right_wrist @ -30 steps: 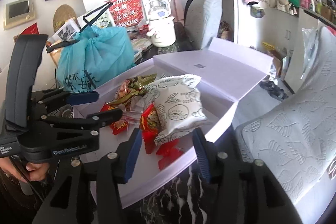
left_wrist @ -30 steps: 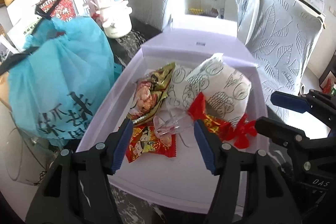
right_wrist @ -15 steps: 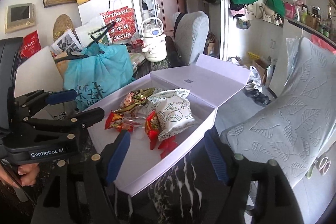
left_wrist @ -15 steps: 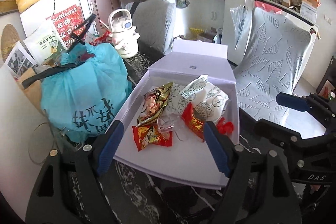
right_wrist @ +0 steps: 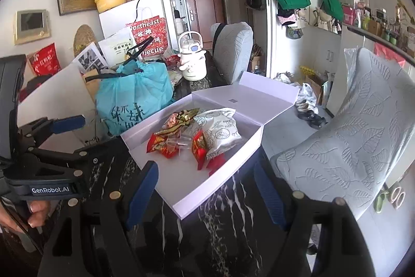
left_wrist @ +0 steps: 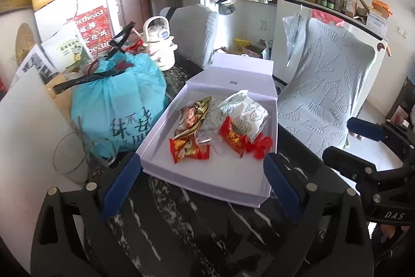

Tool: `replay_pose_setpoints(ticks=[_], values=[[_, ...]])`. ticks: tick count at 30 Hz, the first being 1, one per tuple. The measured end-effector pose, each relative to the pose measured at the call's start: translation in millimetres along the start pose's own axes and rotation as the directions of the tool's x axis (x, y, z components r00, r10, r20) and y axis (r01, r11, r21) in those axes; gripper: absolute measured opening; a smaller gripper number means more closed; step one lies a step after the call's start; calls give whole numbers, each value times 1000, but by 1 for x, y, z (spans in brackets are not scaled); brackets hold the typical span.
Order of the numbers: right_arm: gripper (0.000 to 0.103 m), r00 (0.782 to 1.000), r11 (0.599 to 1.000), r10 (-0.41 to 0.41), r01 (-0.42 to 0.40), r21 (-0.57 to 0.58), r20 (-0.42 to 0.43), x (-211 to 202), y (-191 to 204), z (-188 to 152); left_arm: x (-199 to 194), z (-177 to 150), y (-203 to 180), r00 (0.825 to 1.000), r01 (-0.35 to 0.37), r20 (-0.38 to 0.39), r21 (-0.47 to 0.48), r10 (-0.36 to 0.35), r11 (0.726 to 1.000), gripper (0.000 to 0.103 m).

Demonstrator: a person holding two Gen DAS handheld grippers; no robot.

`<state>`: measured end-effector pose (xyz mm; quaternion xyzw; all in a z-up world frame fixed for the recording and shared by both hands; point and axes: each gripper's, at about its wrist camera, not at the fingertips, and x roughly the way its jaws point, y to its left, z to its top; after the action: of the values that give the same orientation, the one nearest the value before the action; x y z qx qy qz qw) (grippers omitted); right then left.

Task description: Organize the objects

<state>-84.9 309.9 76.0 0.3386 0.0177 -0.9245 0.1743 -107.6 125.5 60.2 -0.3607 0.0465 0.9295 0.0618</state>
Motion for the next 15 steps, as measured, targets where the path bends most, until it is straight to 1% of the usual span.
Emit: replay_pose_setpoints(ticks=[4, 6, 9, 15], values=[[78, 1000, 999, -21, 21, -25, -10, -6, 8, -8, -11, -11, 2, 1000, -11, -6, -13, 11, 1000, 96], [78, 999, 999, -33, 33, -36, -11, -7, 12, -12, -16, -17, 4, 999, -31, -9, -14, 31, 999, 97], [78, 999, 999, -30, 29, -46, -17, -8, 17, -20, -24, -28, 6, 998, -61, -9, -20, 61, 998, 97], [78, 998, 997, -54, 52, -54, -21, -4, 23, -35, -30, -50, 3, 997, -75, -34, -18, 74, 997, 97]])
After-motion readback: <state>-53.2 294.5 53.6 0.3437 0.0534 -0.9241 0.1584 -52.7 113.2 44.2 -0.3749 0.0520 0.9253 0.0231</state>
